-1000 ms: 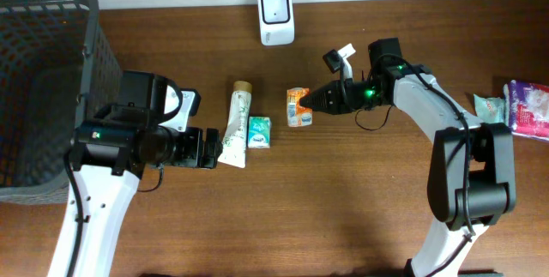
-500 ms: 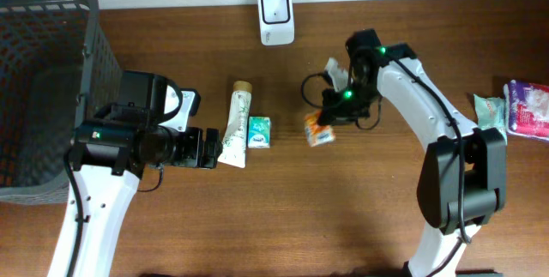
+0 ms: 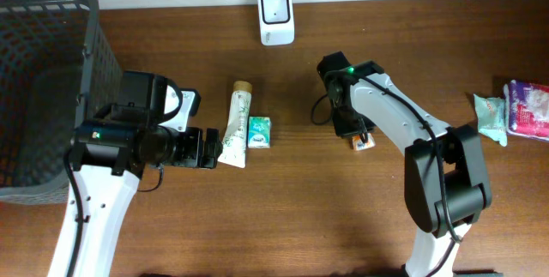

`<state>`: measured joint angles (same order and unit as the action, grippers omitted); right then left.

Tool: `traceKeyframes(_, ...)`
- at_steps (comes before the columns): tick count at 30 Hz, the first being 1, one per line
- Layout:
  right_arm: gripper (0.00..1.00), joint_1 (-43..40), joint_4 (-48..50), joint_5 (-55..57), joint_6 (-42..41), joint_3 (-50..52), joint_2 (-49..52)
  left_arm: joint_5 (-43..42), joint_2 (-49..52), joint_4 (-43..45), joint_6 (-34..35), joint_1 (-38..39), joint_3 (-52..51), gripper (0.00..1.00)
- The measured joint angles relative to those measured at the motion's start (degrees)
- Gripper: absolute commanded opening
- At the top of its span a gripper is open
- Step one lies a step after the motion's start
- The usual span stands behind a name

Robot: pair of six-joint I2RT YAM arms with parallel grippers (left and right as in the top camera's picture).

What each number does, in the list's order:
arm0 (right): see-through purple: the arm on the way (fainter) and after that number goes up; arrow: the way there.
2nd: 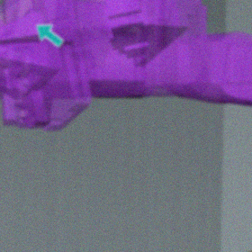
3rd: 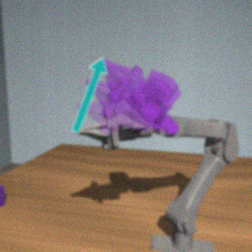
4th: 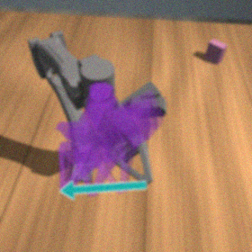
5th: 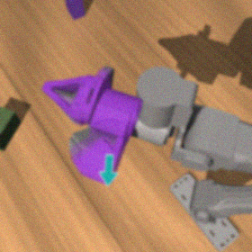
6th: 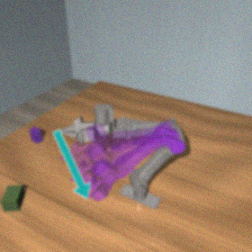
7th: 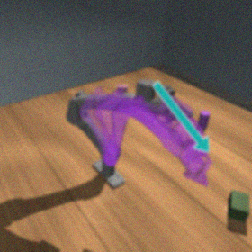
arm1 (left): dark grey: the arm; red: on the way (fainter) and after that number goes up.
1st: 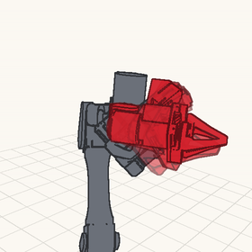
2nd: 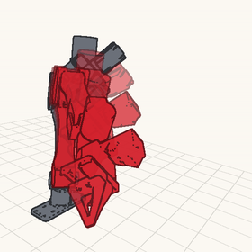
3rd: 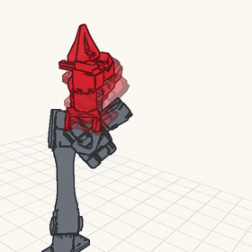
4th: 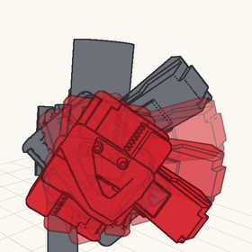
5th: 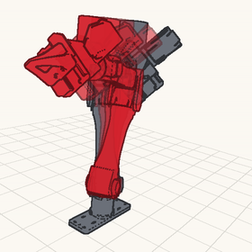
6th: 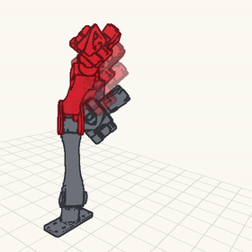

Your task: Scan the item barcode

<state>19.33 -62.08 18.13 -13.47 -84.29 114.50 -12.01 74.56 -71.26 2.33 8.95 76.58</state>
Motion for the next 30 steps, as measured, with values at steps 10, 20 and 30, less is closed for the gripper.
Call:
traceKeyframes(10,0.37,0.00,1.31,-6.97,0.02,0.00,0.00,0.00,0.00,0.00,-0.02,0.00,0.00,0.99)
traceKeyframes(20,0.54,-11.52,0.63,-26.95,12.00,0.02,0.00,0.00,0.00,0.00,0.00,0.00,0.00,0.99)
traceKeyframes(30,0.19,-13.77,9.73,-35.76,17.11,9.31,0.09,0.00,0.00,0.00,0.00,0.00,0.00,0.99)
